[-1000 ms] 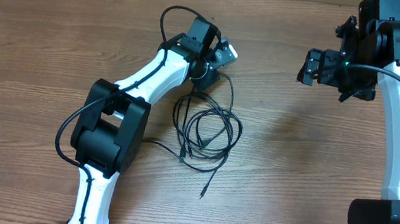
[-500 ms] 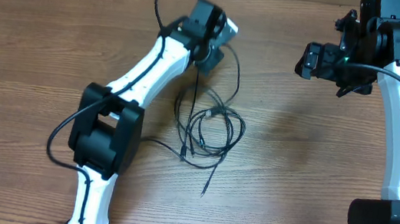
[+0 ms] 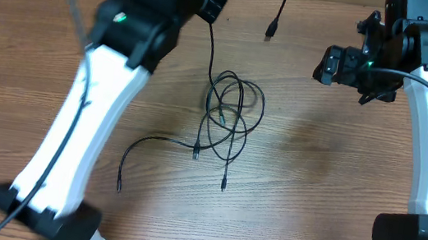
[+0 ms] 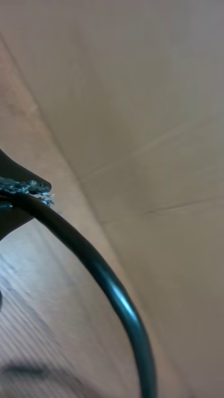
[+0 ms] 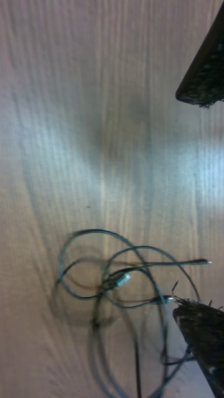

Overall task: Untangle cables
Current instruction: 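Lift the grasped cable upward and pull it left with the left gripper, then lower the right gripper onto the remaining cable loops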

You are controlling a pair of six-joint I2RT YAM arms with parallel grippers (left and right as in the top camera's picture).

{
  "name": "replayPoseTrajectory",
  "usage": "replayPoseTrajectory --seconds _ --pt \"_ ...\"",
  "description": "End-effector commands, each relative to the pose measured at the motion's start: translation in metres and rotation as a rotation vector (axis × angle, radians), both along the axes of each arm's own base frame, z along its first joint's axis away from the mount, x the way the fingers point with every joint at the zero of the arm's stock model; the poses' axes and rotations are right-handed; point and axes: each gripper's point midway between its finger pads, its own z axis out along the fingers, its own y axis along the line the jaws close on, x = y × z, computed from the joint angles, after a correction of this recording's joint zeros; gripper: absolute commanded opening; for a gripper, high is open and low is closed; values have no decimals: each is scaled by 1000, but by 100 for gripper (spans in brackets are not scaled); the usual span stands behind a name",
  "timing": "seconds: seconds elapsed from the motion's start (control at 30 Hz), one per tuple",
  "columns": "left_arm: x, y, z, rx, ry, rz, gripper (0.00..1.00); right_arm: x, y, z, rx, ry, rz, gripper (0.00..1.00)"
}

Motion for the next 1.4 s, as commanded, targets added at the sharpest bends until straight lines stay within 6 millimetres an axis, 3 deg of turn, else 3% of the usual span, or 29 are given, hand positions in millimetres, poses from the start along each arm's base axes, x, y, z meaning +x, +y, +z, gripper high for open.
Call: replayPoseTrajectory --seconds 0.0,0.27,0.53,0.73,0.83,0.97,1.17,1.27,1.37 --pt "-26 16 48 -76 -84 34 4 -13 6 -6 32 30 11 100" --pt "-61 33 122 -177 -277 43 4 -18 25 -35 109 87 47 100" --pt "-91 47 190 -394 -447 66 4 -27 79 -65 174 97 184 100" --pt "-136 70 230 -435 -565 74 4 -36 112 -66 173 86 277 100" --pt "-166 87 228 -417 -540 99 4 -35 115 -66 176 77 281 100" --pt "-196 110 206 -347 -464 165 4 -30 116 -60 185 42 279 100" --pt "-244 148 176 -277 -371 265 4 -29 125 -29 250 -54 286 100" --pt "-258 154 164 -260 -334 265 5 -41 142 -19 335 -38 333 100" --pt "-261 154 151 -240 -286 269 4 -51 155 -20 341 -20 372 100"
